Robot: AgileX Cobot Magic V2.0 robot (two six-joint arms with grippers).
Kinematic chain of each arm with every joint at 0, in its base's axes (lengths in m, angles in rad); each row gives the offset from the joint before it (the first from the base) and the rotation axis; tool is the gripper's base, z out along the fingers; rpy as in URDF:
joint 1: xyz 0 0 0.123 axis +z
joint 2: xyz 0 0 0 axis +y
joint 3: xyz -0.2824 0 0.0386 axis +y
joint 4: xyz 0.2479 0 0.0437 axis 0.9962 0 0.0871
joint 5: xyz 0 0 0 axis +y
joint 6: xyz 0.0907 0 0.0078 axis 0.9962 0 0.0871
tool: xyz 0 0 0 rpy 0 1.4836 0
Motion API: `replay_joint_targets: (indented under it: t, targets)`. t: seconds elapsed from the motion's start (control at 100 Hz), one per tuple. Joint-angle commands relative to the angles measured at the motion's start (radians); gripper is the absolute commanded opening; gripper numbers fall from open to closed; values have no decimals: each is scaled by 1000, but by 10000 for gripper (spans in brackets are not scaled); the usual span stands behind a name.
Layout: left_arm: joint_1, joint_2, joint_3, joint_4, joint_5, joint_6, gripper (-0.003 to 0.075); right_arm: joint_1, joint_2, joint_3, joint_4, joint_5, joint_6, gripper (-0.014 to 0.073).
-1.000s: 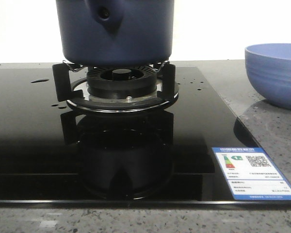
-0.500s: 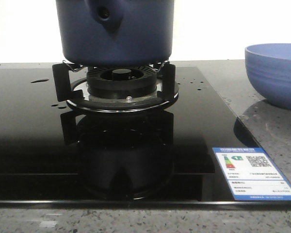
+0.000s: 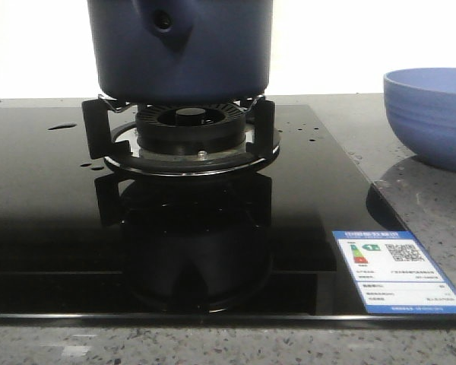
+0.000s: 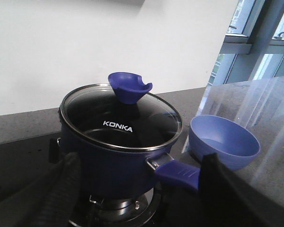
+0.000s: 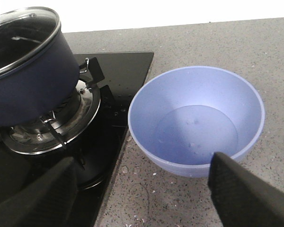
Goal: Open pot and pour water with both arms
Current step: 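Move left gripper to the blue lid knob, right gripper toward the bowl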
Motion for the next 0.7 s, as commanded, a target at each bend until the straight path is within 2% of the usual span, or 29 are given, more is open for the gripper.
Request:
replay_joint_targets:
  t: [0.0,0.38,0.69]
  targets:
    - [-11,66,-49,-141,-4,117,465,2,12,-35,23,-79,-17,527]
    - [-11,371,-244,-253,116,239,463,2,12,-35,23,-79,-20,527]
    - [-24,556,-374,-262,181,327,464,2,12,-35,23,-79,-27,527]
